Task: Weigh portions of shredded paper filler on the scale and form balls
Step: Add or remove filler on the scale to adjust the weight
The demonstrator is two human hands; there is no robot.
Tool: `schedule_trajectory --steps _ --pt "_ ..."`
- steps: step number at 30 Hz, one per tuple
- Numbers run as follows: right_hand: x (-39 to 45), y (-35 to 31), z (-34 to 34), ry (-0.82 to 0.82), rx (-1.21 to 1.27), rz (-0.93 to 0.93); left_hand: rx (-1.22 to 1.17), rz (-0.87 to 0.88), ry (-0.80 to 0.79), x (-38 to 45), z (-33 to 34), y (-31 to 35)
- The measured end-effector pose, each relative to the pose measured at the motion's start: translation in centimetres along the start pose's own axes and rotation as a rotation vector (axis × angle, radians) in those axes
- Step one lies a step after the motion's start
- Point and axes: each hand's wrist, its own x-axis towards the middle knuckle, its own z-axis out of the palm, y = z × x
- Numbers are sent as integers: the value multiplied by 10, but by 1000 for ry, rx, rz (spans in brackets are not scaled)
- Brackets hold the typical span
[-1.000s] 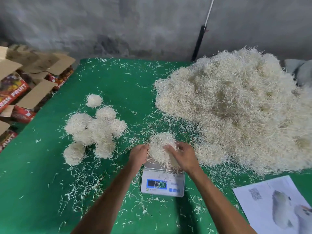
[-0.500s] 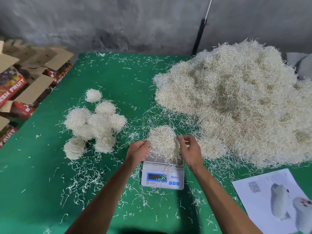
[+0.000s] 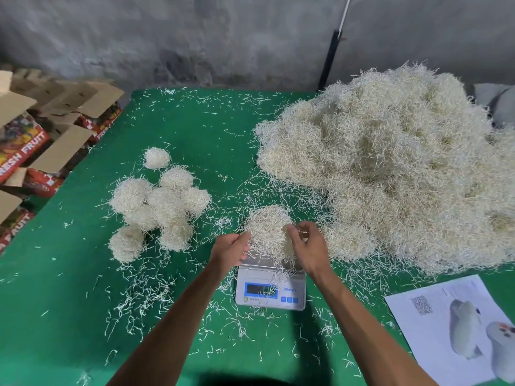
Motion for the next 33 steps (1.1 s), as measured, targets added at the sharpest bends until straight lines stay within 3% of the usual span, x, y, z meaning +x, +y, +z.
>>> schedule_trajectory --steps 11,15,18,20,22,25,28,31,33 --pt "4 5 7 42 -31 -10 13 -9 11 -1 -4 6" --pt "9 -10 21 -76 -190 -14 -28 -58 40 2 -2 6" --pt "6 -13 42 -196 -353 -97 -131 -201 -11 1 0 14" --pt "-2 -14 56 -271 -294 -141 -354 -366 -199 -1 -3 18" --pt "-8 -21 66 -287 -230 -233 -391 -277 -347 -1 -9 18" --pt "-10 -35 71 -308 -229 -445 63 96 -269 6 -21 18" --pt "-3 -51 62 -284 -7 -415 143 198 -122 17 -31 32" --pt "17 -62 53 -94 266 -314 -141 -2 -122 25 -34 56" --pt "35 -67 43 -140 378 -189 -307 -179 -168 32 -34 64"
